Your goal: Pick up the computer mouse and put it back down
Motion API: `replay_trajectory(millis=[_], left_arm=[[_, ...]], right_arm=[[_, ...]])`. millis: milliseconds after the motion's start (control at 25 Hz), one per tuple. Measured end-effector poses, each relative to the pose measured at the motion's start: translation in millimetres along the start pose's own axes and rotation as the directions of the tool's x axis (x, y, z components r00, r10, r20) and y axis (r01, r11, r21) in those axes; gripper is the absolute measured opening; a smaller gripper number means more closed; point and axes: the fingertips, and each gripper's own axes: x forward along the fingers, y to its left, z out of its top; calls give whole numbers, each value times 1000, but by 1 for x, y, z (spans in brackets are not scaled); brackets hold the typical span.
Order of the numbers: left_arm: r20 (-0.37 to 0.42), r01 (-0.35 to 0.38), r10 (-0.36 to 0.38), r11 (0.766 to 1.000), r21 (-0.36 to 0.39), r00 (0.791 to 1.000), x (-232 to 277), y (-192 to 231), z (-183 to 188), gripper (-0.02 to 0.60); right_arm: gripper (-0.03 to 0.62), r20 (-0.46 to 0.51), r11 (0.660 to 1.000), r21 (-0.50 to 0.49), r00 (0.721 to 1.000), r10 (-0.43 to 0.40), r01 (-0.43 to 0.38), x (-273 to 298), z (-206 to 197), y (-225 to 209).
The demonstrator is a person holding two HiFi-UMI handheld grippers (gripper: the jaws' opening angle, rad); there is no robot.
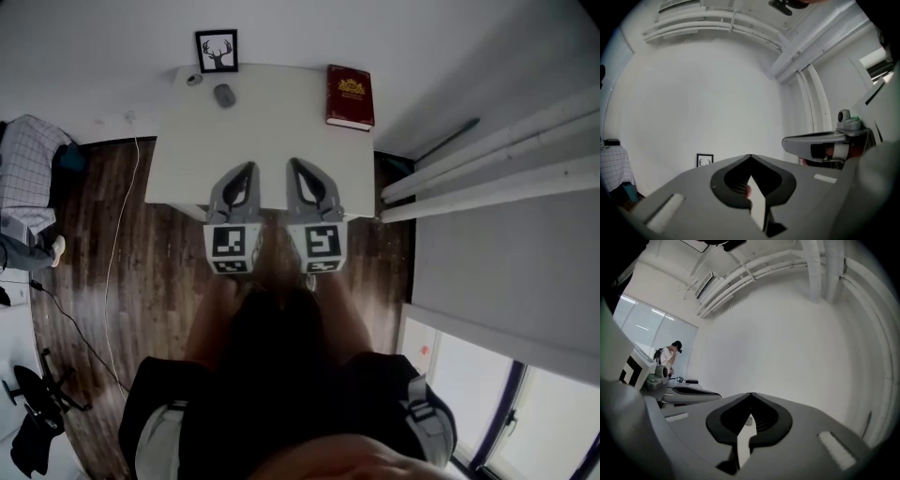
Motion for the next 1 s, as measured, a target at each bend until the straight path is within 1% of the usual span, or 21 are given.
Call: replay_trajectory(millis=[280,400,600,800,1000], left_arm=[[61,8,-9,1000,20,998,7,-42,32,0],[94,5,-9,999,42,996,8,-60,42,0],[76,13,-14,1000,20,997,9,-86,49,0],[91,7,-10,1000,30,996,12,-103,53,0],[93,10,-13,999,34,996,15,-113,54,0]], right_arm=[[12,53,1000,2,999,2,-2,-25,23,-33],[12,82,1000,-13,997,7,-6,-39,35,-47],[11,109,999,-48,994,-5,10,-55,45,-67],[11,113,999,-51,993,11,-6,-65,45,-77],[11,123,999,-45,992,7,-2,-71,47,-87]])
